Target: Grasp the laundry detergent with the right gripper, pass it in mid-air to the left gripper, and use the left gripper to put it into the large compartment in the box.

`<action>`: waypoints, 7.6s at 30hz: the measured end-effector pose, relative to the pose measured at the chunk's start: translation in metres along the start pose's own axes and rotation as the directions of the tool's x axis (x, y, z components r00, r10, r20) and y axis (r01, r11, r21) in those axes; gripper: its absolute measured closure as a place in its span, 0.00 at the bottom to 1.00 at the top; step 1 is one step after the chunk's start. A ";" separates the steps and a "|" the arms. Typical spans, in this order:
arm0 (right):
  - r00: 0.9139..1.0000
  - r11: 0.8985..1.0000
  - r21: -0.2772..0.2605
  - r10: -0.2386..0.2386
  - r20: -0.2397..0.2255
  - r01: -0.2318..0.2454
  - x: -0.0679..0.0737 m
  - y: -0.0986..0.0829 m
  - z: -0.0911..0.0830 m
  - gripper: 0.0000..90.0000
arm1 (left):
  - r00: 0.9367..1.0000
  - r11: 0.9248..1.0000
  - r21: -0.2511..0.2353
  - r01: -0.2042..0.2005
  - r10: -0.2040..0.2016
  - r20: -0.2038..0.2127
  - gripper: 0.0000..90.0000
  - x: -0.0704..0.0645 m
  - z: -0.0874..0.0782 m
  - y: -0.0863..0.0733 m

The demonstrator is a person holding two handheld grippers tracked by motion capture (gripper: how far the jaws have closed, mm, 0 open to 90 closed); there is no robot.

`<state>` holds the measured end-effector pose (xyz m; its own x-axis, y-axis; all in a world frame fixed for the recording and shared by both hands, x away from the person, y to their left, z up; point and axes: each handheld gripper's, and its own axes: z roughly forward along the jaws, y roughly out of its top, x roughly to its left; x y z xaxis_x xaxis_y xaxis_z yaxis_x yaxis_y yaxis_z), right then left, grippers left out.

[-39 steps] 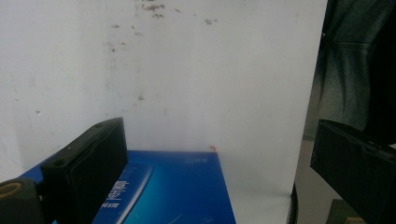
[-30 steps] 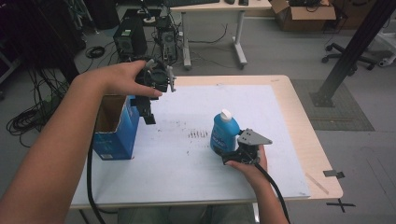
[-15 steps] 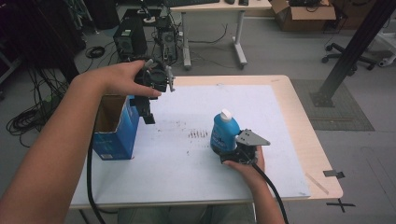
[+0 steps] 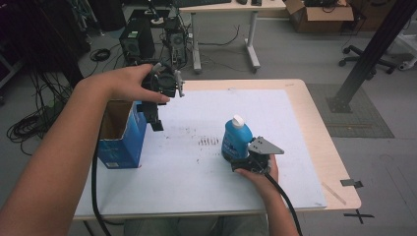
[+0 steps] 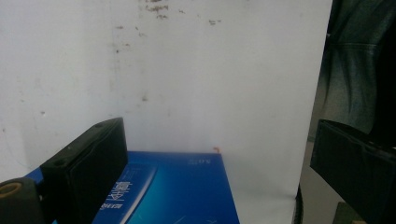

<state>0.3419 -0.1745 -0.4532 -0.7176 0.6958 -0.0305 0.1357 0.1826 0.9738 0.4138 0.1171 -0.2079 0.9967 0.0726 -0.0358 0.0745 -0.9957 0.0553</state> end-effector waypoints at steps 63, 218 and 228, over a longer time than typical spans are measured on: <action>0.999 0.998 -0.047 -0.031 -0.013 0.031 0.001 -0.009 0.004 0.47 | 1.000 1.000 -0.002 0.010 -0.010 0.003 0.05 0.002 0.002 0.000; 0.694 0.985 -0.128 -0.170 -0.700 0.112 0.047 0.099 0.071 0.50 | 0.996 0.996 0.039 -0.084 0.084 -0.005 0.05 -0.048 -0.027 0.079; 0.689 0.982 -0.145 -0.186 -0.700 0.117 0.049 0.108 0.072 0.50 | 0.996 0.995 0.057 -0.081 0.082 -0.018 0.05 -0.049 -0.023 0.081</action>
<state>0.3699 -0.0706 -0.3660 -0.9982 -0.0408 -0.0444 -0.0504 0.1600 0.9858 0.3720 0.0347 -0.1783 0.9999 -0.0079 -0.0128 -0.0079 -1.0000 0.0014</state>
